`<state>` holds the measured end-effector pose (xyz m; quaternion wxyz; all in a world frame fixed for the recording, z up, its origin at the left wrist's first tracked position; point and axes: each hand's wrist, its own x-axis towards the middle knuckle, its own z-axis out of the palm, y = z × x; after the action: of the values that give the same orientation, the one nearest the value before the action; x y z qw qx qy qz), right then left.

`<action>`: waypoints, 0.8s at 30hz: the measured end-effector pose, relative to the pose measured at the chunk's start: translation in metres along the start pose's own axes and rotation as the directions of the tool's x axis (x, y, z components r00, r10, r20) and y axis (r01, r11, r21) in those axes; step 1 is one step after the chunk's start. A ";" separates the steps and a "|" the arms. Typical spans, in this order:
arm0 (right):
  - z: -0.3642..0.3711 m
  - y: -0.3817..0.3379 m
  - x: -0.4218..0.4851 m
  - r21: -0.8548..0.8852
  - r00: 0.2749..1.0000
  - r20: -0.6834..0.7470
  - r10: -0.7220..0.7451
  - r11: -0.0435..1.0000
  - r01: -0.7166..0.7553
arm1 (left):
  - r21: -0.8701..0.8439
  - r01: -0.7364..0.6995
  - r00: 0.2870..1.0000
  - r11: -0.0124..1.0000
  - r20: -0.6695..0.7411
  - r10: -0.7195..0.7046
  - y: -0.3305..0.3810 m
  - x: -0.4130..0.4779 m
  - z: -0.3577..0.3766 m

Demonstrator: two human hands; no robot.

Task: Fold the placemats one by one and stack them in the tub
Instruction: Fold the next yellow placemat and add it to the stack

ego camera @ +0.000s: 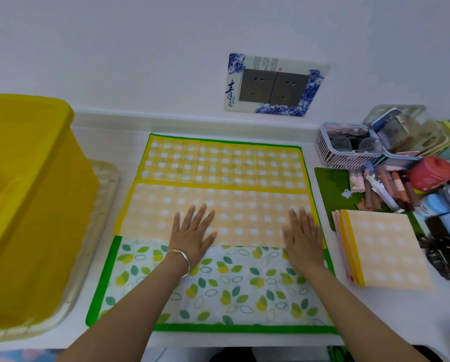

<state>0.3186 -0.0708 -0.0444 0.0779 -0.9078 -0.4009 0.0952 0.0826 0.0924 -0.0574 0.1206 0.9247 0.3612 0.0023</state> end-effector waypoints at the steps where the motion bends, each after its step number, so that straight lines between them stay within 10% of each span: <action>1: 0.000 -0.010 -0.002 0.034 0.999 -0.016 0.031 0.999 -0.030 | -0.011 -0.002 1.000 1.000 -0.019 0.002 0.001 0.000 0.000; 9: 0.027 -0.147 -0.014 0.197 0.980 -0.048 -0.192 0.960 0.197 | 0.038 0.045 0.999 0.998 0.013 -0.046 -0.003 0.000 0.001; 24: 0.048 -0.145 -0.016 0.076 0.975 -0.028 -0.222 0.972 0.224 | 0.042 0.196 0.978 0.980 -0.081 -0.192 -0.073 -0.020 -0.011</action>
<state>0.1930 0.0173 -0.0577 0.1276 -0.8541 -0.4956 0.0925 0.0178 0.1337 -0.0613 0.0836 0.8870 0.4539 0.0168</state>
